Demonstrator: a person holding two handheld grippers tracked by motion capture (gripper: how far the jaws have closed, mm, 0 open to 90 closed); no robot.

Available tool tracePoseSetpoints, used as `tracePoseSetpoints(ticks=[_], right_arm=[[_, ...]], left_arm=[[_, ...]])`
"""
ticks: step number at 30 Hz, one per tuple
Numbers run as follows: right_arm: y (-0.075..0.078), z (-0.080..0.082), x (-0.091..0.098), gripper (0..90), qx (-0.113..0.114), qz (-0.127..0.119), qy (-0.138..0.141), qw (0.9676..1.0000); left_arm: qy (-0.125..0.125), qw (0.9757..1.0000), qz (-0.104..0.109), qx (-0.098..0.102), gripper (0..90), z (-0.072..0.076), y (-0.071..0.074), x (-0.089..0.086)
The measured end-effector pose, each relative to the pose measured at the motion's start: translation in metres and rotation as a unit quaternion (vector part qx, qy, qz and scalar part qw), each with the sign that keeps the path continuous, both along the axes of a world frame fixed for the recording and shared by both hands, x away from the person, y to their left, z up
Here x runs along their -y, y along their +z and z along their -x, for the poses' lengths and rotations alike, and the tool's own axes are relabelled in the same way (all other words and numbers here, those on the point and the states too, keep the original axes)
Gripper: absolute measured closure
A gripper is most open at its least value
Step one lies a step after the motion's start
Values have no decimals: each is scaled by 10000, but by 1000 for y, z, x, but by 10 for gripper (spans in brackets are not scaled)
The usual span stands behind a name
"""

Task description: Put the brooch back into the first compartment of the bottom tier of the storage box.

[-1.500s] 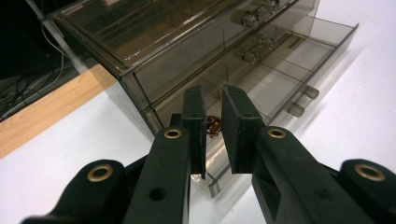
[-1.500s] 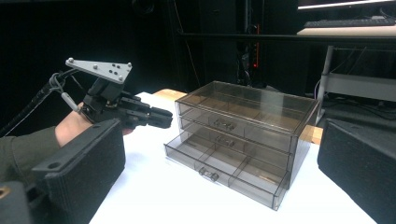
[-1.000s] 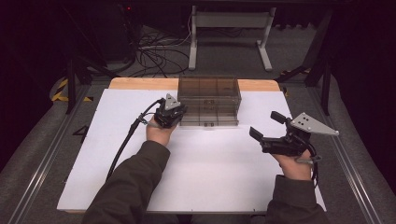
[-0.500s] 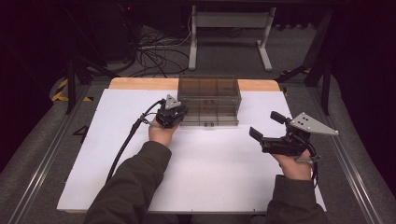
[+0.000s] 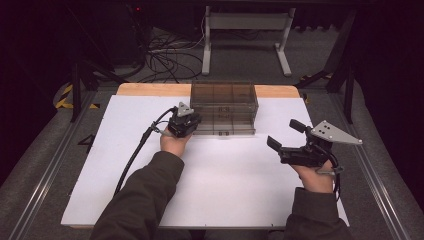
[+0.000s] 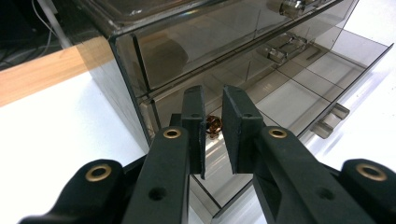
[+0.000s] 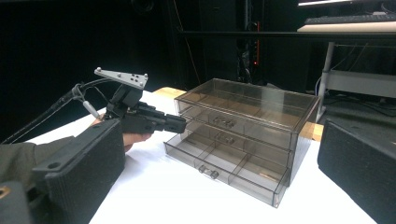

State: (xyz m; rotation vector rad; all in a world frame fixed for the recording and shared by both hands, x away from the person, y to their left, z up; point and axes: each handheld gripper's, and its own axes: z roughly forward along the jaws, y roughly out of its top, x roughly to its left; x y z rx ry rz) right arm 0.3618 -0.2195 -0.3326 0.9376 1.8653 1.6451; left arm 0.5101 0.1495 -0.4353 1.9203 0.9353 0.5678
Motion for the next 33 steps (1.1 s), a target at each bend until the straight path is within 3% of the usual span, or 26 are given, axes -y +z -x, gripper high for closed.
tracePoseSetpoints(ticks=[27, 33], right_arm=[[-1, -1, 0, 15, -26, 16, 0, 10000], [-2, -2, 0, 15, -44, 30, 6, 10000]], left_arm=[[-67, 9997, 0, -245, 779, -2, -10, 2], [-72, 9997, -28, -220, 773, -2, -10, 2]])
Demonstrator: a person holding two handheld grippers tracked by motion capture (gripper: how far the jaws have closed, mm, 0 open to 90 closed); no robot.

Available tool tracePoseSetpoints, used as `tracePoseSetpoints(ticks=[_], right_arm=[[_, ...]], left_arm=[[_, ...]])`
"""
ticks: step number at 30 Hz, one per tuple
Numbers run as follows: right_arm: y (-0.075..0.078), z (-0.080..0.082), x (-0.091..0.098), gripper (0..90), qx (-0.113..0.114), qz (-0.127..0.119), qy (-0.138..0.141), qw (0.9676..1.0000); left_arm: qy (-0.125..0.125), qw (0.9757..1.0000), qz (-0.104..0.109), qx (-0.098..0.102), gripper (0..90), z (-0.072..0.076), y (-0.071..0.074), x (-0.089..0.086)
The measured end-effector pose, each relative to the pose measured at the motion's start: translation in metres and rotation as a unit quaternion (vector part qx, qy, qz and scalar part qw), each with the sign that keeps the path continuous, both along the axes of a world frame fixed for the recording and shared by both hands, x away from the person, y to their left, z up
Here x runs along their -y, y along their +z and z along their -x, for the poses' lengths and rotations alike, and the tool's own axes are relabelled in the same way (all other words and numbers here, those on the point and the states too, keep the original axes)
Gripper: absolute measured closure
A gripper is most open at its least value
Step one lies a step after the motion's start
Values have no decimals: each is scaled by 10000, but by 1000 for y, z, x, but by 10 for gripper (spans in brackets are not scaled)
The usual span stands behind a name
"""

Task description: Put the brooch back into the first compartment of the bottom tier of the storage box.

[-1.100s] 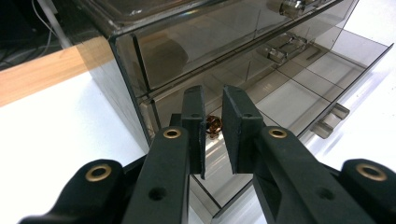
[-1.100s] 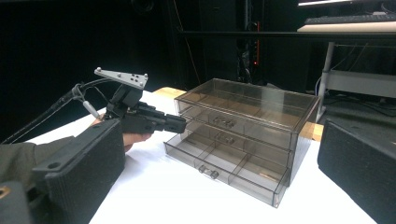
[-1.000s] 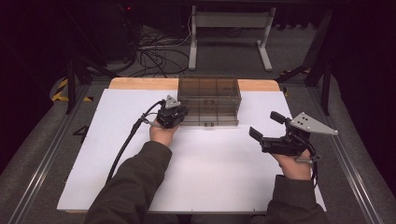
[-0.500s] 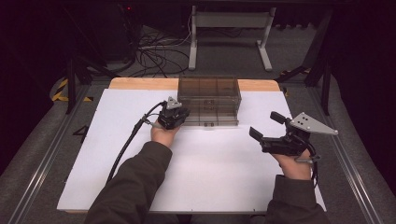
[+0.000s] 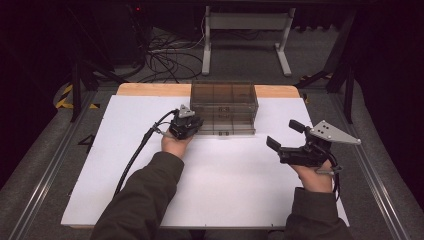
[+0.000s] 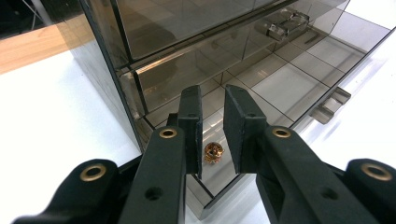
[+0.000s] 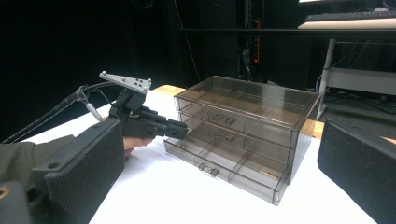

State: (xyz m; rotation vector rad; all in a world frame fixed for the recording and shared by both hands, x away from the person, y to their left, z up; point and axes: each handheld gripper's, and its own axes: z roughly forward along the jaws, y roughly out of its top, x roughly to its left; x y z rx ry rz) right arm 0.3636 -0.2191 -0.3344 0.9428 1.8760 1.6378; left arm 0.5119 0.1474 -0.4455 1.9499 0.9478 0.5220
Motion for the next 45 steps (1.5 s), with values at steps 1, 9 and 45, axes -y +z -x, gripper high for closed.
tracePoseSetpoints(ticks=[1, 9, 45], right_arm=[[0, 0, 0, 15, -7, -3, -2, 10000], [-1, -1, -1, 15, -22, 14, 9, 10000], [-2, -1, -6, 15, -33, 55, 40, 10000]], left_arm=[[2, 10000, 6, -1, 769, 0, 0, 0], [-20, 10000, -23, 92, 723, 3, 6, -1], [-128, 9982, 316, 502, 275, 34, 44, -11]])
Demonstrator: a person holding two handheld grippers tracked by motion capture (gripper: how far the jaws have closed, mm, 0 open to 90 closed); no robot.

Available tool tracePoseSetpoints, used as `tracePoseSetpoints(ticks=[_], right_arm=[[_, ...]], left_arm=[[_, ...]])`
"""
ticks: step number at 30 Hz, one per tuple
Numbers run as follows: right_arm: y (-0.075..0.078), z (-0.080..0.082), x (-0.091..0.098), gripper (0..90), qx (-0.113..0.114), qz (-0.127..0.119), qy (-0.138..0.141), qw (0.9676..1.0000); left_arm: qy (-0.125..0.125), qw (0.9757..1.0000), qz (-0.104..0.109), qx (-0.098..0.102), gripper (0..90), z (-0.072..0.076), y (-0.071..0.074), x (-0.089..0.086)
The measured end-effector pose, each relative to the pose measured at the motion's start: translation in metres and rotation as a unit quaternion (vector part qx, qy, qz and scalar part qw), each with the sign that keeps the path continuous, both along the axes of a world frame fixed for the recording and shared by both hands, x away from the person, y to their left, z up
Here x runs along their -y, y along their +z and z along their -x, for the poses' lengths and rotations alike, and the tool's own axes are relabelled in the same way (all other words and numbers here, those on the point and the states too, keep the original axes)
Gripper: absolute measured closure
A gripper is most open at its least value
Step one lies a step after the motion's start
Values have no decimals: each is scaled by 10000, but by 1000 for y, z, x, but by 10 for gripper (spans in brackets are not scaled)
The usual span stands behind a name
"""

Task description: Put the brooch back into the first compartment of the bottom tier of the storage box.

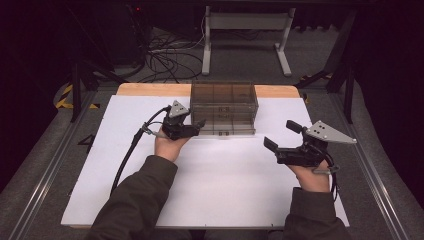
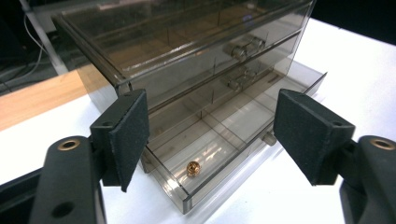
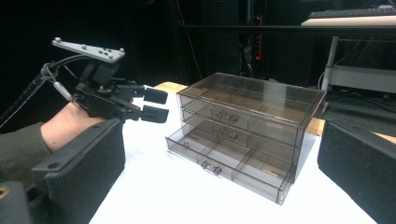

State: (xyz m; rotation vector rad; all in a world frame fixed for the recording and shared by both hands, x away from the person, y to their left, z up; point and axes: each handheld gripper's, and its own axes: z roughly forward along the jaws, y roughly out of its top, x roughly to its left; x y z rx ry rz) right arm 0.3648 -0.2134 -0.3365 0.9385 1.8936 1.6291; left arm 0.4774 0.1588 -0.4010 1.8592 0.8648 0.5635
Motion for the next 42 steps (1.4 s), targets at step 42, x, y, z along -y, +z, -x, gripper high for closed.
tracePoseSetpoints(ticks=[42], right_arm=[[-2, 0, -2, 15, 5, 44, -6, 10000]], left_arm=[[-217, 9979, 300, 534, 148, 47, 31, -25]])
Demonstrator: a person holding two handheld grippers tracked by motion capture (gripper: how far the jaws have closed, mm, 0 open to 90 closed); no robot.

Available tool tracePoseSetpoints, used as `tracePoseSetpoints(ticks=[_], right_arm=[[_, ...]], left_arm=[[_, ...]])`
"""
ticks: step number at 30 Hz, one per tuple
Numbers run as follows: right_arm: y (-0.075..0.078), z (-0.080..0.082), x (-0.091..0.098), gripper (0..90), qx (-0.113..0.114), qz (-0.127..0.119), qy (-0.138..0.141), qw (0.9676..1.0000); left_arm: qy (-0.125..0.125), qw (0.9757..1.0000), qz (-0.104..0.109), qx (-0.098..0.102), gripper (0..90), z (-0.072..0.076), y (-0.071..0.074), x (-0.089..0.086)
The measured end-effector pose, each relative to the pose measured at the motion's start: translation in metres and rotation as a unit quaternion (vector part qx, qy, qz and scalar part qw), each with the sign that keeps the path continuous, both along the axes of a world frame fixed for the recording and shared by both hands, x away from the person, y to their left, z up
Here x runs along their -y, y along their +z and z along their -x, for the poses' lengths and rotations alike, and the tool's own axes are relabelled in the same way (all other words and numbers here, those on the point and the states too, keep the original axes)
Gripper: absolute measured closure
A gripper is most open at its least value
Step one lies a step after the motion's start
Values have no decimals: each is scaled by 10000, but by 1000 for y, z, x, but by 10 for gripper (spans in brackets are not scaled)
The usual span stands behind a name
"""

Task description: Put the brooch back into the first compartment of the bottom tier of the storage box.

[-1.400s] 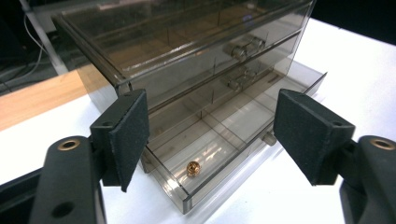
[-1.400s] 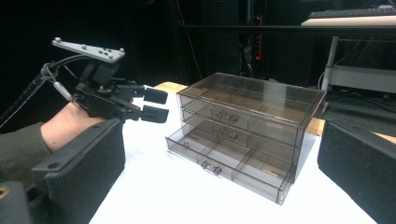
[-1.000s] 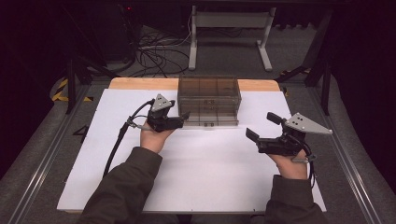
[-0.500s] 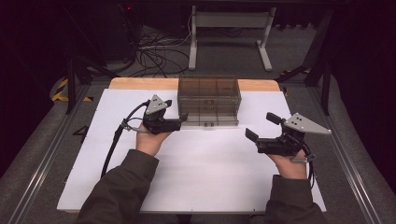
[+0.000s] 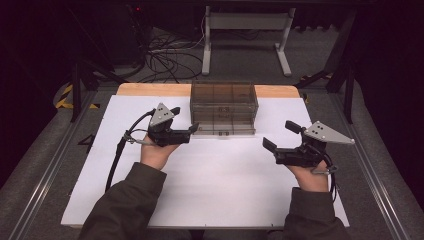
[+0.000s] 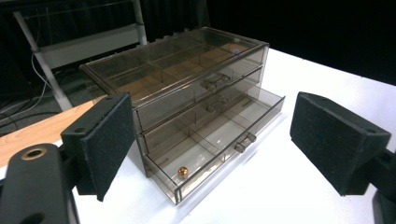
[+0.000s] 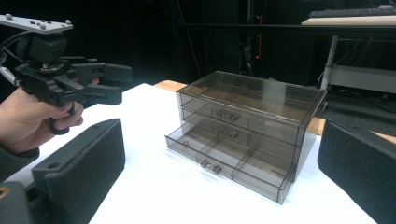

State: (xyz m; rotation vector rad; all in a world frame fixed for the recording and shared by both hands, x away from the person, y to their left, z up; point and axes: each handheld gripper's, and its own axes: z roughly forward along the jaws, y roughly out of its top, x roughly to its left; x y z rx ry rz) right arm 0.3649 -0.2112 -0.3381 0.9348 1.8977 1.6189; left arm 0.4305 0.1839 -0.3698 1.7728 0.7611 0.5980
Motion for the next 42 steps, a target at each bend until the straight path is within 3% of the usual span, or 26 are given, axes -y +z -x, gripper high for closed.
tracePoseSetpoints(ticks=[42], right_arm=[[-3, 0, -4, 15, -6, 60, -10, 10000]], left_arm=[[-88, 9990, 309, 322, 110, 48, 9, -35]])
